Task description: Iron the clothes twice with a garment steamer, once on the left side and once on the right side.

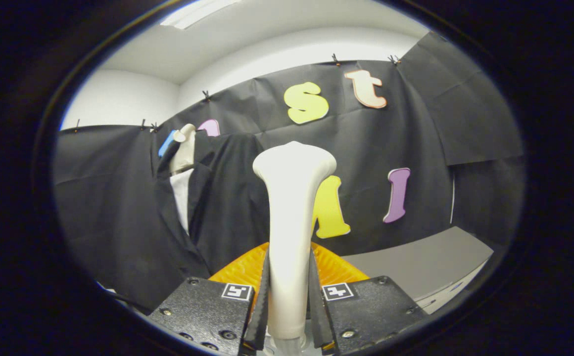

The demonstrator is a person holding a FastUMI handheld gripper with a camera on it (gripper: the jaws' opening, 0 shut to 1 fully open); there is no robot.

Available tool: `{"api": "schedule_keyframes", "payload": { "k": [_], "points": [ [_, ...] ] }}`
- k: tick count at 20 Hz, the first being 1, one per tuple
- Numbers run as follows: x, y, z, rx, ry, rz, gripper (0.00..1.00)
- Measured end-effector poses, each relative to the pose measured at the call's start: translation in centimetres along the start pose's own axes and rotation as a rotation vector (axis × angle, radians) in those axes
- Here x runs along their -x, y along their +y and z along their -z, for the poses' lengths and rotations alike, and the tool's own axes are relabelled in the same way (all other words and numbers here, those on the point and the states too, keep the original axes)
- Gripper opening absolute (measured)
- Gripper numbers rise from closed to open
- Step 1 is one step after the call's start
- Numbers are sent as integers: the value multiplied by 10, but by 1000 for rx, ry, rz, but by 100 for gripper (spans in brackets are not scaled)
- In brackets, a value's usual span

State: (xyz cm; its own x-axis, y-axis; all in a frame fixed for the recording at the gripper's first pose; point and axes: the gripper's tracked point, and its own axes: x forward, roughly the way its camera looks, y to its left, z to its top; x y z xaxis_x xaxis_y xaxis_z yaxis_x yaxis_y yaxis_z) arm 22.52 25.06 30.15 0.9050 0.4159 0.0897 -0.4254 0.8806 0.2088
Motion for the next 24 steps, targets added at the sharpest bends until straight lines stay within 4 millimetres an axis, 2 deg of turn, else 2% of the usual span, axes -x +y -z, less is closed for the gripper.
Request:
{"api": "schedule_keyframes", "payload": {
  "k": [5,8,12,17,21,24],
  "points": [
    [-13,67,-26,9,-41,-51,38],
    [-22,102,-35,26,-57,-80,39],
    [-38,133,-34,29,-43,-104,39],
    [-55,154,-24,30,4,-110,39],
    [-60,161,-14,41,25,-109,38],
    [-58,161,2,54,53,-111,38]
  ]
}}
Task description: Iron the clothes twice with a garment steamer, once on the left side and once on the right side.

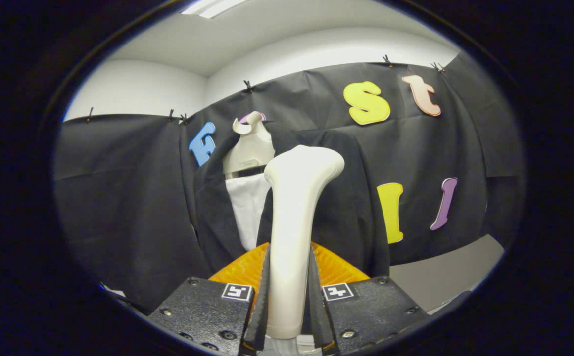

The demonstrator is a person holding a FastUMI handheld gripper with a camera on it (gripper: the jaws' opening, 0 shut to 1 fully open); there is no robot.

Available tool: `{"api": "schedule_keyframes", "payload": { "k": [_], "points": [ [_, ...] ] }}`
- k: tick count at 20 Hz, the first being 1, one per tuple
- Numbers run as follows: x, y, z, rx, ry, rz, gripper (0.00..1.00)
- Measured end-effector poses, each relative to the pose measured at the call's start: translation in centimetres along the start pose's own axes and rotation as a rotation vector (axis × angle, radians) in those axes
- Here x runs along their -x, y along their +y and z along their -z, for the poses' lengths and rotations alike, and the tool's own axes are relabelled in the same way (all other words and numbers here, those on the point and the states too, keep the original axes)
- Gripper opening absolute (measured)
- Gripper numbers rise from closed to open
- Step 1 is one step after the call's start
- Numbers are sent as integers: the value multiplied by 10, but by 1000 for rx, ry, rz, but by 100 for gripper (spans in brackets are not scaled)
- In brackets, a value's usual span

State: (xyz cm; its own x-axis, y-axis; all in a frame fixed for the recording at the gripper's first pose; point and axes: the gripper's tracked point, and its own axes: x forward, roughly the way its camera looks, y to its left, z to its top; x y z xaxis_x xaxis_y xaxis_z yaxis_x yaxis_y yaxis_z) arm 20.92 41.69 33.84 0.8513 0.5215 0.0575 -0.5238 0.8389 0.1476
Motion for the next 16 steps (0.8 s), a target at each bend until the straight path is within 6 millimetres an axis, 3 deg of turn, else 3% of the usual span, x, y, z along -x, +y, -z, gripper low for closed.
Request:
{"api": "schedule_keyframes", "payload": {
  "k": [10,16],
  "points": [
    [4,-11,47,9,94,11,39],
    [13,-20,90,2,162,26,39]
  ]
}}
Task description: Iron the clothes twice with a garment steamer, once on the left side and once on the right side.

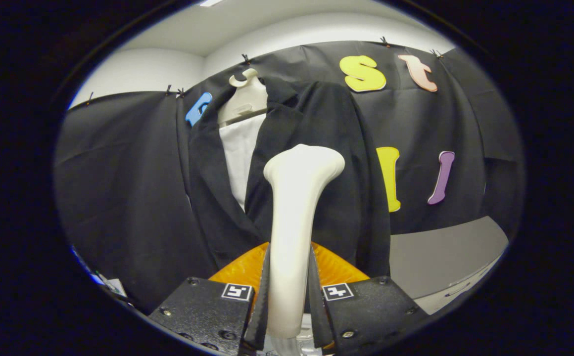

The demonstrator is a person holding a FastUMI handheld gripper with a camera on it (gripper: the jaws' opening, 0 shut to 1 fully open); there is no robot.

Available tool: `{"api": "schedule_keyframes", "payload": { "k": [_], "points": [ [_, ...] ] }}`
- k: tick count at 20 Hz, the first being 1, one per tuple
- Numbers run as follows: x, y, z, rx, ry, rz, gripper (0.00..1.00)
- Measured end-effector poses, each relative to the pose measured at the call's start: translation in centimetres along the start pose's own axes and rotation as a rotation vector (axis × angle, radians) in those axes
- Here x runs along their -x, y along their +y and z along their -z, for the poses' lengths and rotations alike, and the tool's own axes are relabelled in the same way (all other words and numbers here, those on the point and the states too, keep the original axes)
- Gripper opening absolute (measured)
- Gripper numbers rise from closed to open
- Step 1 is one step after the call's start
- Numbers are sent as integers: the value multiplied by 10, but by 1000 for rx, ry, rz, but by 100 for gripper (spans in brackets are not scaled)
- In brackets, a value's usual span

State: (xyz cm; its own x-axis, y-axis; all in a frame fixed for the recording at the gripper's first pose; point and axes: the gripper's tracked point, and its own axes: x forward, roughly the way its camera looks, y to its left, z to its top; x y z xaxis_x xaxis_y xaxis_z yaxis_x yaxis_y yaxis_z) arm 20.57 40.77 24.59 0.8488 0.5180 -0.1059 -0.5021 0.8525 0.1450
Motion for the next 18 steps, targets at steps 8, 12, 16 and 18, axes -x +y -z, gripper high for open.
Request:
{"api": "schedule_keyframes", "payload": {
  "k": [8,12,16,18],
  "points": [
    [-2,-13,41,6,68,28,39],
    [-2,-21,63,9,102,40,39],
    [1,-26,85,13,141,45,39],
    [3,-28,94,14,156,44,39]
  ]
}}
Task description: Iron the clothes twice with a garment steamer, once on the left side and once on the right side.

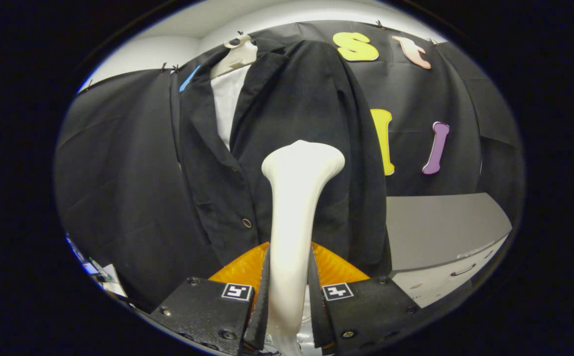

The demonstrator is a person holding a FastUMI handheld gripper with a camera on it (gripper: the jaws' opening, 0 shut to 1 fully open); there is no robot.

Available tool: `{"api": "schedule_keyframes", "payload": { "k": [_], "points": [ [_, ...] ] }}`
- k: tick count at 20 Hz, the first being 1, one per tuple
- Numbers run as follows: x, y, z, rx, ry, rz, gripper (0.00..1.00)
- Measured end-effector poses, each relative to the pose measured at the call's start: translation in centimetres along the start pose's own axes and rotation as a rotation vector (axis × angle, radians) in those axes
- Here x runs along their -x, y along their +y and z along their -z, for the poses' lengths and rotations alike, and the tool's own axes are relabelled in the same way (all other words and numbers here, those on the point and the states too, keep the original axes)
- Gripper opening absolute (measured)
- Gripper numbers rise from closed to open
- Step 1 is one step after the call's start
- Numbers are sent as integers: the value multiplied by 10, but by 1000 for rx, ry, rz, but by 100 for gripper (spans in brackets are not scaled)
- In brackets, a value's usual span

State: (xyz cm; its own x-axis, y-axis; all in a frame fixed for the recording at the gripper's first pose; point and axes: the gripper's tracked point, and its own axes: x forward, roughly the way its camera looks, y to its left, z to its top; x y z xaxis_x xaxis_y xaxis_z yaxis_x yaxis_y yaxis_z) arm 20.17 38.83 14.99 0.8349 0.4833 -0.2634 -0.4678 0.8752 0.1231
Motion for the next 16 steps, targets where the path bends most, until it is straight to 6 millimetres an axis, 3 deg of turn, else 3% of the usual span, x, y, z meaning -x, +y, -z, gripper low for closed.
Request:
{"api": "schedule_keyframes", "payload": {
  "k": [16],
  "points": [
    [-16,-14,67,-5,120,14,39]
  ]
}}
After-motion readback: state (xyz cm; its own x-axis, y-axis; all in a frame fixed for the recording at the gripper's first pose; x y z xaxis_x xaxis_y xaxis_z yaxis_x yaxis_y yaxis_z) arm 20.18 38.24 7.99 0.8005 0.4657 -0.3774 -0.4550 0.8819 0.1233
